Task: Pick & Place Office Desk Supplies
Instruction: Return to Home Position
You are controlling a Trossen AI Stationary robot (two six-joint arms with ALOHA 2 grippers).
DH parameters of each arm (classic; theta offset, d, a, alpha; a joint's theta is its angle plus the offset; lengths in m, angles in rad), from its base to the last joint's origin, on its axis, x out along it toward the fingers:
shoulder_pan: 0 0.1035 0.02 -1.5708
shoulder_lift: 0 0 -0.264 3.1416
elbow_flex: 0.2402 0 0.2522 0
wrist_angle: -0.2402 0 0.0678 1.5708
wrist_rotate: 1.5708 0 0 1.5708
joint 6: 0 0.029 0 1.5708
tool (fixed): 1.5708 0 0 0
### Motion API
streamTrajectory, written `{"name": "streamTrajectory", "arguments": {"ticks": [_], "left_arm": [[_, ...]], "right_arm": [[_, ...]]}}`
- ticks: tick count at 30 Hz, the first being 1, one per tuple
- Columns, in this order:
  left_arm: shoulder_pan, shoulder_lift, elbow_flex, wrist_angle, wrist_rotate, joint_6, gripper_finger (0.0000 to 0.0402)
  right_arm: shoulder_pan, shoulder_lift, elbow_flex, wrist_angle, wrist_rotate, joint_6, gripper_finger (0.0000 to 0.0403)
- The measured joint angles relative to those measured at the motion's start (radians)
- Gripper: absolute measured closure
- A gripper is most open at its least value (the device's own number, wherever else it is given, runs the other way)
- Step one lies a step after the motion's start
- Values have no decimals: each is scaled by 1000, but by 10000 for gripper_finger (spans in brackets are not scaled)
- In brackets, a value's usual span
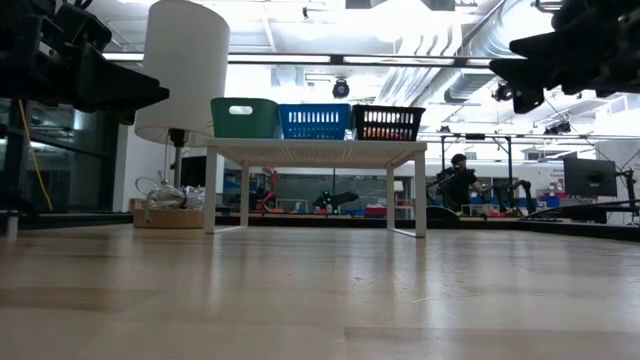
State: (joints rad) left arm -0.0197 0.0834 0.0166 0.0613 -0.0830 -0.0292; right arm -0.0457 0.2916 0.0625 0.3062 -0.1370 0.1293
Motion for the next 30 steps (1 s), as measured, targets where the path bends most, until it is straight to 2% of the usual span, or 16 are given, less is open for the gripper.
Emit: {"name": "streamTrajectory", "arguments": {"ticks": [12, 30], "left_arm": [[0, 0, 0, 0, 0, 0, 275], [0, 0, 0, 0, 0, 0, 275]], "right_arm": [[0, -93, -53, -7, -4, 5, 237], [0, -152, -54, -207, 7, 51, 237]]}}
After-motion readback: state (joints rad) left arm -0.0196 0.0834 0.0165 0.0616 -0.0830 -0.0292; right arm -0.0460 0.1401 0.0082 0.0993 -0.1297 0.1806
